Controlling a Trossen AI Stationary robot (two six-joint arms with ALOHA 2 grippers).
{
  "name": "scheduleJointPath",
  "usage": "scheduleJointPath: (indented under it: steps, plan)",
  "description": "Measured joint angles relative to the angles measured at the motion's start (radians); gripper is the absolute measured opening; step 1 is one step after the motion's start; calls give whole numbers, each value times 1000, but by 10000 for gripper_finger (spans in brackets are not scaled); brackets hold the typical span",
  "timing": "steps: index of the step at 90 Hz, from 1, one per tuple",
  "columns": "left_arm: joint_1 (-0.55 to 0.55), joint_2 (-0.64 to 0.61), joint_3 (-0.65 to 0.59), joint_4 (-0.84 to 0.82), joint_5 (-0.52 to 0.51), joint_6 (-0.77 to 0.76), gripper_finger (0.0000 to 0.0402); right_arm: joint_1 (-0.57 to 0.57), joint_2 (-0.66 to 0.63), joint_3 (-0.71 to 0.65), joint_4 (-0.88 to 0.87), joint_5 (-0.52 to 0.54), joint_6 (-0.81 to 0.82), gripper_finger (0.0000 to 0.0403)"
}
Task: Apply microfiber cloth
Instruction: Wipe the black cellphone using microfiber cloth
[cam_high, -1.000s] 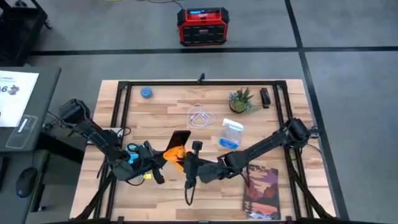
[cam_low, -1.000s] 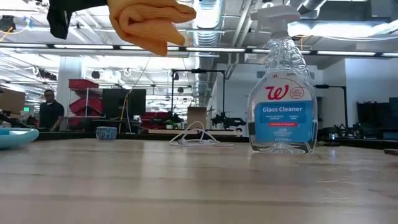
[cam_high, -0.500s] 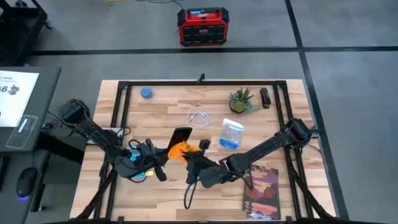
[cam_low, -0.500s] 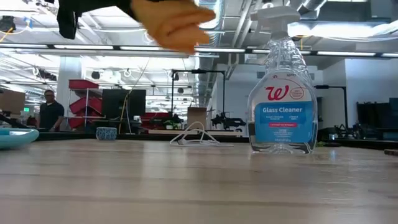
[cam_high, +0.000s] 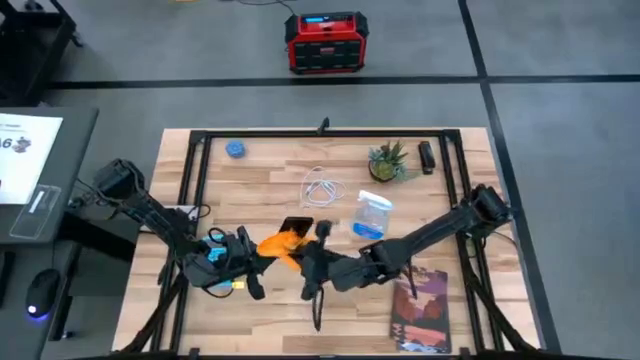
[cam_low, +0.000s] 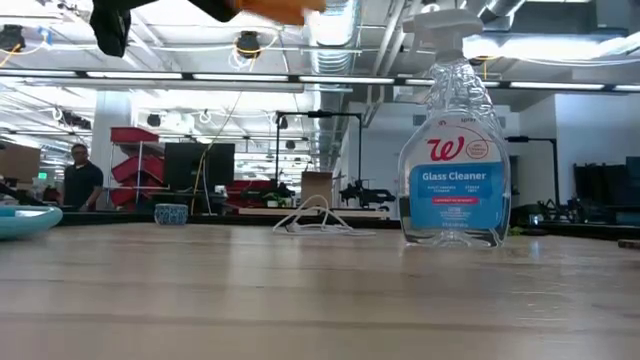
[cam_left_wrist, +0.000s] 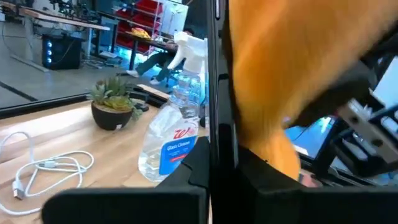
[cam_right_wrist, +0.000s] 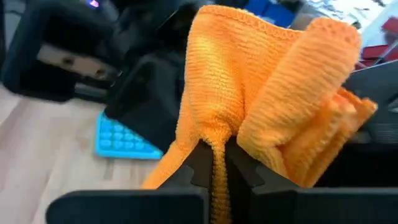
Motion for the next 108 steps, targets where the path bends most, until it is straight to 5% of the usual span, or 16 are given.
scheduleJointPath:
  steps: [14, 22, 28, 39, 43, 58, 63, 90, 108]
  plan:
    - [1, -2, 2, 13, -9, -3, 6, 19, -15, -1, 22, 262, -107, 0]
    - [1, -2, 2, 13, -19, -4, 6, 18, -28, -2, 48, 296, -112, 0]
    - [1, -3, 2, 8, -15, -4, 6, 17, -31, -2, 21, 243, -92, 1]
    - [-3, 0, 1, -10, 27, 2, 6, 6, -25, 0, -83, -38, -84, 2]
    - [-4, 0, 1, -15, 26, 3, 6, 5, -19, 0, -103, -49, -73, 2]
    - [-1, -4, 1, -2, -12, -3, 6, 20, -26, -1, -79, 312, -62, 2]
    - [-1, -4, 1, -2, -16, -3, 6, 20, -40, -2, -77, 355, -64, 2]
    - [-5, 0, 1, -41, 25, 1, 6, 6, -31, -1, -114, -8, -34, 2]
    - [-1, -3, 3, -32, -12, -14, 6, 17, -44, -3, -21, 324, -32, 2]
